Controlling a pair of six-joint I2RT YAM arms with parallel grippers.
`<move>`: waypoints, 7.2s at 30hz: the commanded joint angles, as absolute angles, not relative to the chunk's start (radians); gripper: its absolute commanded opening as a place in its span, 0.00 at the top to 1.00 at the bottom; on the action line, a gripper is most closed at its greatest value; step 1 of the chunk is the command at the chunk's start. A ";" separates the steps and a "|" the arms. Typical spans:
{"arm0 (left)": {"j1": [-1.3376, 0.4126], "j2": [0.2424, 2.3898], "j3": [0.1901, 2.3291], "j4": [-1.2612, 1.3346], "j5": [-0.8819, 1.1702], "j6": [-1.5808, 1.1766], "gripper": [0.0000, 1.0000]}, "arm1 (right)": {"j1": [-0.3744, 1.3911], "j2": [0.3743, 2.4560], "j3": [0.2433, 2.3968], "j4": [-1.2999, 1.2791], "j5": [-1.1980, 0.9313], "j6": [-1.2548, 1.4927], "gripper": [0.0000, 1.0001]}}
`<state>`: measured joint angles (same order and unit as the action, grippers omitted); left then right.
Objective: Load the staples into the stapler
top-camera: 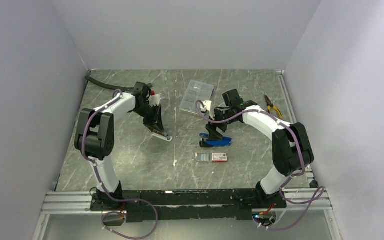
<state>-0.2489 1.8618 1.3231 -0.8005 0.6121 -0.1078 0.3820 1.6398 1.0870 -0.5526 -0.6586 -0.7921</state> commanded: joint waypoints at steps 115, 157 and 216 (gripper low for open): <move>-0.291 1.828 1.358 -0.790 0.549 -0.149 0.97 | 0.383 1.631 1.085 -0.554 -0.650 -0.807 0.18; -0.291 1.862 1.368 -0.799 0.542 -0.146 0.97 | 0.383 1.625 1.088 -0.556 -0.652 -0.806 0.18; -0.276 1.824 1.355 -0.775 0.562 -0.148 0.97 | 0.383 1.633 1.091 -0.563 -0.650 -0.807 0.18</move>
